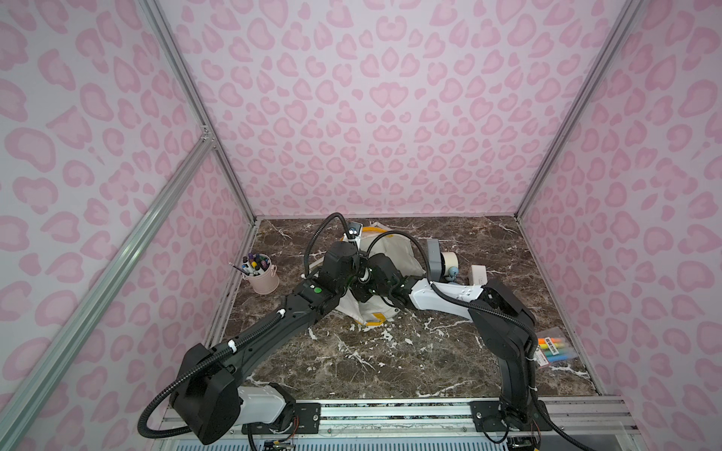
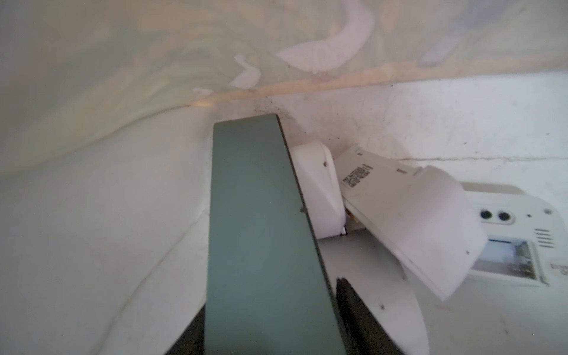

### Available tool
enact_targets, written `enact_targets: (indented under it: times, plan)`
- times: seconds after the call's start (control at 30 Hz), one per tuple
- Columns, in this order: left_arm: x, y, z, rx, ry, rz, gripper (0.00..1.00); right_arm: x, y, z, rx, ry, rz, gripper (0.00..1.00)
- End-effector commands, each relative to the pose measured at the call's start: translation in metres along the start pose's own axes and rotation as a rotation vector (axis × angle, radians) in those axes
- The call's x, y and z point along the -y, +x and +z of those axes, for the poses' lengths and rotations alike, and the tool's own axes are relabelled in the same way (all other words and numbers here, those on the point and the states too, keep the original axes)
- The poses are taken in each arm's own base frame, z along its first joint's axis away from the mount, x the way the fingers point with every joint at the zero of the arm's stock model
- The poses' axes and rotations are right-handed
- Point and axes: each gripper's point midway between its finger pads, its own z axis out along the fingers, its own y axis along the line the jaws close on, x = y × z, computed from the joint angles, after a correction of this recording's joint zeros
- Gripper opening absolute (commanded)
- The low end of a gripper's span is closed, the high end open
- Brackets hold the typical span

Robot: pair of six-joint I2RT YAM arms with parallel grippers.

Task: Take the alarm clock out of the canvas bag
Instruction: Pick up the alarm from the canvas bag.

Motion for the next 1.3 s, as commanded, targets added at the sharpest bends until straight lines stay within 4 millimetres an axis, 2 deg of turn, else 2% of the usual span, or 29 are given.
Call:
enact_targets:
  times: [0.0,0.23,0.37,0.77,1.27]
  plan:
    - [-0.002,-0.013,0.000,0.042,-0.013,-0.025,0.03,-0.002,0.006,0.000,-0.022,-0.010,0.007,0.51]
    - [-0.005,-0.010,0.001,0.031,-0.031,-0.022,0.03,-0.004,0.002,-0.002,-0.014,-0.012,0.007,0.38]
    - [-0.006,-0.009,0.001,0.028,-0.036,-0.023,0.03,-0.005,0.002,-0.003,-0.020,-0.013,0.001,0.35]
    - [-0.015,-0.004,0.002,0.008,-0.098,-0.017,0.03,-0.011,-0.005,-0.014,-0.012,-0.020,-0.018,0.30]
    - [-0.021,-0.002,0.006,-0.001,-0.145,-0.022,0.03,-0.015,0.003,-0.034,-0.031,-0.056,-0.053,0.23]
